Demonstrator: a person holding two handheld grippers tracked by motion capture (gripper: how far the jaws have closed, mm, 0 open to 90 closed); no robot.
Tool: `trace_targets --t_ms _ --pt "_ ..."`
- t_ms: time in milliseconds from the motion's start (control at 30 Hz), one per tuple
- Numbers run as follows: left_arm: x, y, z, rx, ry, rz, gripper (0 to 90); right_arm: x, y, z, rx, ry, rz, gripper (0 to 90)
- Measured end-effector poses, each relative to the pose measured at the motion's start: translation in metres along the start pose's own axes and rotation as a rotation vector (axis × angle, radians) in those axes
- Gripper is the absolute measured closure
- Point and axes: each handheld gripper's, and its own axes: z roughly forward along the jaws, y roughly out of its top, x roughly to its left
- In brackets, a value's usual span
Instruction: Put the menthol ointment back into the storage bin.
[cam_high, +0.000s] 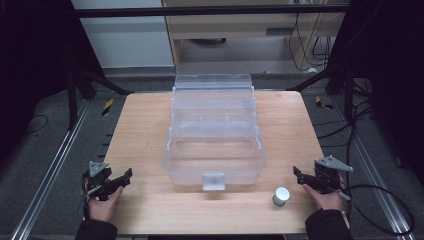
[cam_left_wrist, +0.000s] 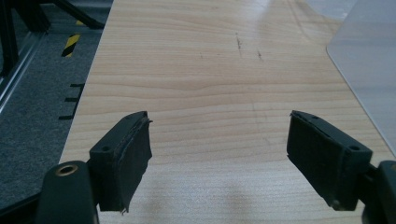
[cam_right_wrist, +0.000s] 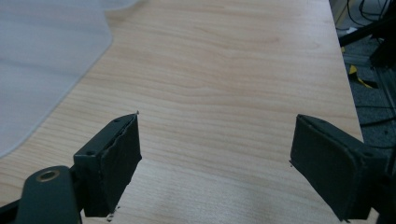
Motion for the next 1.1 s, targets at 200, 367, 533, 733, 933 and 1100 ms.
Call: trace_targets --t_ms 200,367,533,733,933,1100 --pt "0.000 -0.001 0.001 0.016 -0.004 0.002 22.8 0.003 0.008 -0.009 0.000 0.022 -0.016 15.9" --pt "0.002 0.000 0.004 0.029 0.002 0.018 23.2 0.006 0.023 -0.021 0.006 0.060 -0.056 22.9" --pt "0.003 0.000 0.003 0.027 0.008 0.017 23.7 0.009 0.034 -0.028 0.020 0.087 -0.093 25.6" --pt "0.003 0.000 0.005 0.037 0.005 0.020 24.3 0.014 0.057 -0.036 0.097 0.142 -0.171 28.4" --pt "0.000 -0.001 0.006 0.049 0.006 0.049 25.0 0.021 0.072 -0.039 0.158 0.225 -0.266 28.3" --pt "-0.001 -0.001 0.008 0.065 0.004 0.063 25.5 0.029 0.080 -0.040 0.223 0.256 -0.344 28.9"
